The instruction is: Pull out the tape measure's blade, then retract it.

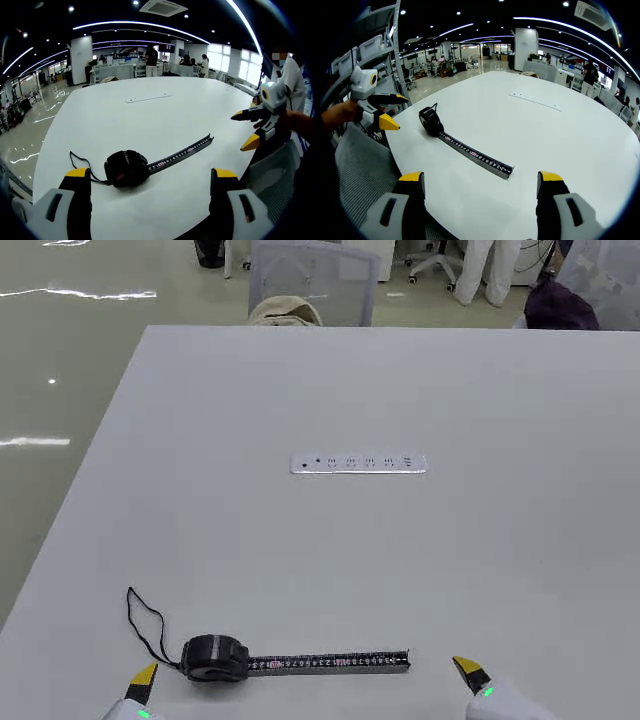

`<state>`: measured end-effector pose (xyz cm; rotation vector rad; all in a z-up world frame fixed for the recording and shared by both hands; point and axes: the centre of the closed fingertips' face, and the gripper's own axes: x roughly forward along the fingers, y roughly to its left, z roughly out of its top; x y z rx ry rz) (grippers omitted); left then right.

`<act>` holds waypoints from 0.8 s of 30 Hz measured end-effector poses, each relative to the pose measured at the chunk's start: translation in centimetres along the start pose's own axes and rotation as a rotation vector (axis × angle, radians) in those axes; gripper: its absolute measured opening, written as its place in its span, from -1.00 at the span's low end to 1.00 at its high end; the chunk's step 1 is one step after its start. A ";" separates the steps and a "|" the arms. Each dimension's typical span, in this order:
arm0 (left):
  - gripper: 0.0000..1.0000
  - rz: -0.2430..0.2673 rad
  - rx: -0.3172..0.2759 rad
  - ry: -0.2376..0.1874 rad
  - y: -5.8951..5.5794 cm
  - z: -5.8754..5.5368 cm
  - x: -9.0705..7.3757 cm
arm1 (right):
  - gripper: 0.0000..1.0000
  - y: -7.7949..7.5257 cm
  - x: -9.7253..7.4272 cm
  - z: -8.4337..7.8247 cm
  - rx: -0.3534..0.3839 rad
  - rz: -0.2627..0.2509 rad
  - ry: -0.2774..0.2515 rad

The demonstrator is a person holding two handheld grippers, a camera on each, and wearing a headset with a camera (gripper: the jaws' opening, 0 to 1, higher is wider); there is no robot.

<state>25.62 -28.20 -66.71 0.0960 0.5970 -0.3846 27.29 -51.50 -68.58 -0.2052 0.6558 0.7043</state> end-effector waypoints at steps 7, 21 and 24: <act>0.95 0.028 -0.017 0.002 0.4 -0.2 -0.1 | 0.88 0.0 0.0 0.0 0.005 0.000 -0.003; 0.82 0.089 -0.048 0.026 0.8 -1.0 0.7 | 0.84 -0.2 0.5 -0.6 0.001 0.000 0.022; 0.78 0.078 -0.040 0.029 0.4 -1.0 1.1 | 0.83 -0.3 0.6 -0.5 -0.001 0.003 0.024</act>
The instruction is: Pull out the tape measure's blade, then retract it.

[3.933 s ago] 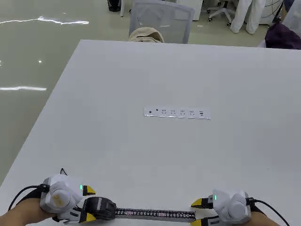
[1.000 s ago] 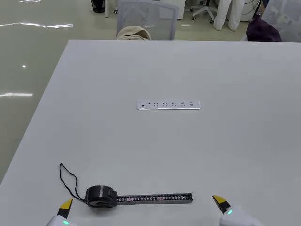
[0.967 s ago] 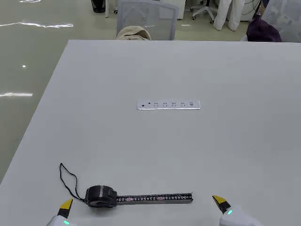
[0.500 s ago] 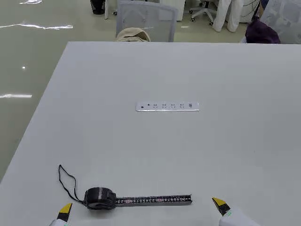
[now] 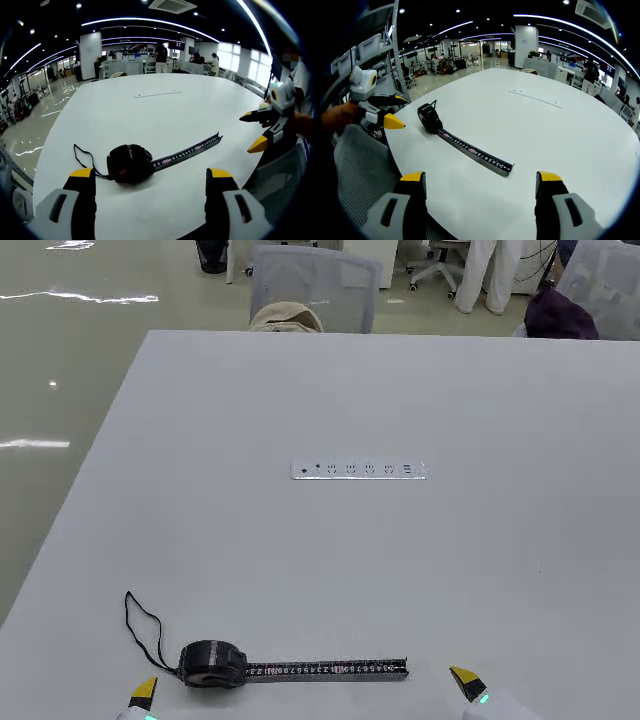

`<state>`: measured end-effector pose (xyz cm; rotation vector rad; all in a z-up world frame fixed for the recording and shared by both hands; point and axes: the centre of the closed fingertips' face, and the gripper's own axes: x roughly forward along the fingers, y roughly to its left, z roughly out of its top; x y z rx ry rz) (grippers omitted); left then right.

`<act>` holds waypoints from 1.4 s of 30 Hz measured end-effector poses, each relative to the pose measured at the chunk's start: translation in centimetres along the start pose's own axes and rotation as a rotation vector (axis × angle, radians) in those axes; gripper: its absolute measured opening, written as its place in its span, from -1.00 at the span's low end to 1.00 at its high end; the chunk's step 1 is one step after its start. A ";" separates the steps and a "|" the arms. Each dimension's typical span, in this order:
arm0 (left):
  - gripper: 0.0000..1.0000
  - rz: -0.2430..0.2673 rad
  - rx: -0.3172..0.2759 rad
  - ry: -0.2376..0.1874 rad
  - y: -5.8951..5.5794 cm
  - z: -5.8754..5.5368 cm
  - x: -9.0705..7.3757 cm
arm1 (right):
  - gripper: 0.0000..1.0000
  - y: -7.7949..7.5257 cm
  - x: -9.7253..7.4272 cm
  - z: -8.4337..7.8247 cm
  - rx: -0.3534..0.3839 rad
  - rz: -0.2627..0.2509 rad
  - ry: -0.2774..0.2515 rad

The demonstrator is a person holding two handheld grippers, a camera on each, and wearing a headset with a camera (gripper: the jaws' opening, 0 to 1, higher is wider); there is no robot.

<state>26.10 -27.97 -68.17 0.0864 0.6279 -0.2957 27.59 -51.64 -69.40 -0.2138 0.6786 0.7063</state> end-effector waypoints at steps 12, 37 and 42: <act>0.71 0.033 0.011 0.017 0.4 -0.3 1.6 | 0.75 -0.4 0.5 -0.3 -0.011 0.029 0.009; 0.57 0.111 -0.081 0.029 2.6 -0.7 4.0 | 0.43 -3.1 2.2 -0.8 -0.187 0.116 0.012; 0.52 0.114 -0.136 0.033 2.9 -1.0 4.5 | 0.33 -3.1 2.8 -0.8 -0.254 0.176 0.015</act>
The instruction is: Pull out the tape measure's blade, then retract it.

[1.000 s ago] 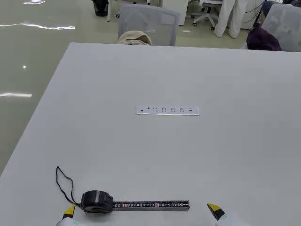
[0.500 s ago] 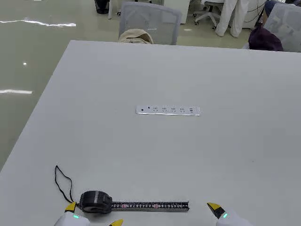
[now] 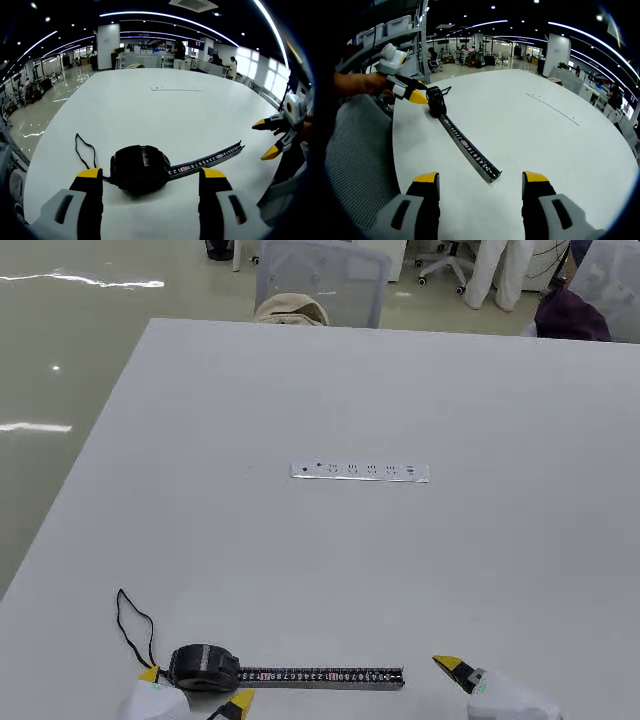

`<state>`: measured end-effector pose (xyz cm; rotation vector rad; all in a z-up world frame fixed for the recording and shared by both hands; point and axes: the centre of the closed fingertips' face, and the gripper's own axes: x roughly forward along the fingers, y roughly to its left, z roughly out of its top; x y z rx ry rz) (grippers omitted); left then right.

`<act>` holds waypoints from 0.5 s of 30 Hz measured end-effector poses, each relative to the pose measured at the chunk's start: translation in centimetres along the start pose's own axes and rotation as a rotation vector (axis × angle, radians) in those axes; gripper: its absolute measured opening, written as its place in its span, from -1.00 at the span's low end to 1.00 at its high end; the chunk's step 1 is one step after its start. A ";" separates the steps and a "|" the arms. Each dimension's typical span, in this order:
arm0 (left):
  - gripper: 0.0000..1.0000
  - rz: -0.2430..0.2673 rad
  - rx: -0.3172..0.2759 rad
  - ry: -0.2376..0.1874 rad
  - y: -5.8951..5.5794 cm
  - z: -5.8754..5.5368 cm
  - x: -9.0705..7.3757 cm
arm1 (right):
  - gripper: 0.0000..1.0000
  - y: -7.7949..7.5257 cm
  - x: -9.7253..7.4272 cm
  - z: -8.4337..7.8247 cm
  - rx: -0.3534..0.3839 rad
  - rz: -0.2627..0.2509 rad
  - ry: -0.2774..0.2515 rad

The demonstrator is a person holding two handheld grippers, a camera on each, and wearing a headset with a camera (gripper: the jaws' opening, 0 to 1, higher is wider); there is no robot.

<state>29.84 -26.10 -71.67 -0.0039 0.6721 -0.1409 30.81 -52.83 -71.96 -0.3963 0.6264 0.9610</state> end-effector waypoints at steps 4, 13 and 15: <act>0.52 0.020 -0.018 -0.006 0.3 0.0 0.3 | 0.24 -0.2 0.5 -0.1 -0.032 0.050 -0.003; 0.48 0.032 -0.058 0.009 0.4 -0.9 1.1 | 0.08 -0.9 1.9 -1.9 -0.113 0.164 0.019; 0.47 0.033 -0.069 0.012 0.4 -1.0 1.2 | 0.07 -1.0 2.1 -2.3 -0.126 0.189 0.022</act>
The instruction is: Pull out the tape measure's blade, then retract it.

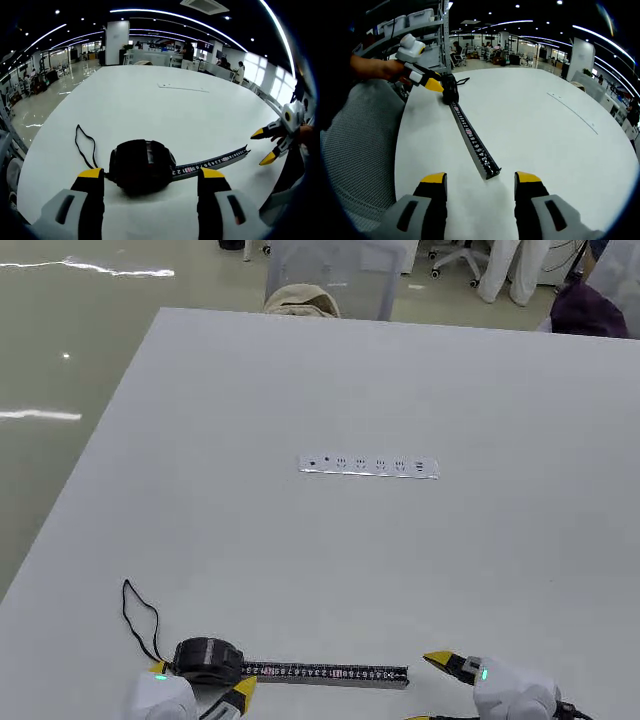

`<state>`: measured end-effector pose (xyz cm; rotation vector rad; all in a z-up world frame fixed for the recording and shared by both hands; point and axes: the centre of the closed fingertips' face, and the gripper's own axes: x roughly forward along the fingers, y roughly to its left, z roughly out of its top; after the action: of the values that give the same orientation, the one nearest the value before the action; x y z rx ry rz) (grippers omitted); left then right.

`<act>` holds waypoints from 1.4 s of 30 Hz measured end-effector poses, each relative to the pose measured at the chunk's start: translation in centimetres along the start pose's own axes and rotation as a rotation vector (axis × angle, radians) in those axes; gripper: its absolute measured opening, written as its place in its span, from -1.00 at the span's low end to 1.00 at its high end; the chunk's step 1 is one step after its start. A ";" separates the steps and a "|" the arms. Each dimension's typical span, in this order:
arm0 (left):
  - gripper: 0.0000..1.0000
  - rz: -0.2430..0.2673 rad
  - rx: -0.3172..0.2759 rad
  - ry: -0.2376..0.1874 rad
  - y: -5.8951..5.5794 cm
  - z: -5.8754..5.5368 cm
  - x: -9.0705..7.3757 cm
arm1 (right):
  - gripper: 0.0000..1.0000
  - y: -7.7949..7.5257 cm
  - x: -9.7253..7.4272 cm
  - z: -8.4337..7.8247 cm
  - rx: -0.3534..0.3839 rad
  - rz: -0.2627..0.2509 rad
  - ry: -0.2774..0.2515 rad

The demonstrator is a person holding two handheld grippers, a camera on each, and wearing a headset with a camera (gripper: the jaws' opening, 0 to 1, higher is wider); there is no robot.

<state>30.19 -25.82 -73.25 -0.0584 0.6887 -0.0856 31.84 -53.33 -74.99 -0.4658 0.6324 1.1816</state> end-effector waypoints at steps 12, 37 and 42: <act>0.50 0.043 -0.083 -0.017 0.9 0.1 0.5 | -0.07 -0.4 1.0 0.6 -0.102 0.112 -0.042; 0.38 0.052 -0.125 -0.021 1.4 0.3 1.6 | -0.61 -1.2 3.4 -0.5 -0.196 0.256 0.000; 0.33 0.057 -0.120 -0.015 1.4 0.2 1.7 | -0.70 -1.1 3.4 -0.5 -0.190 0.267 0.008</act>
<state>31.76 -24.62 -74.29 -0.1538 0.6797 0.0112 33.57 -51.66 -77.62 -0.5583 0.6038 1.5023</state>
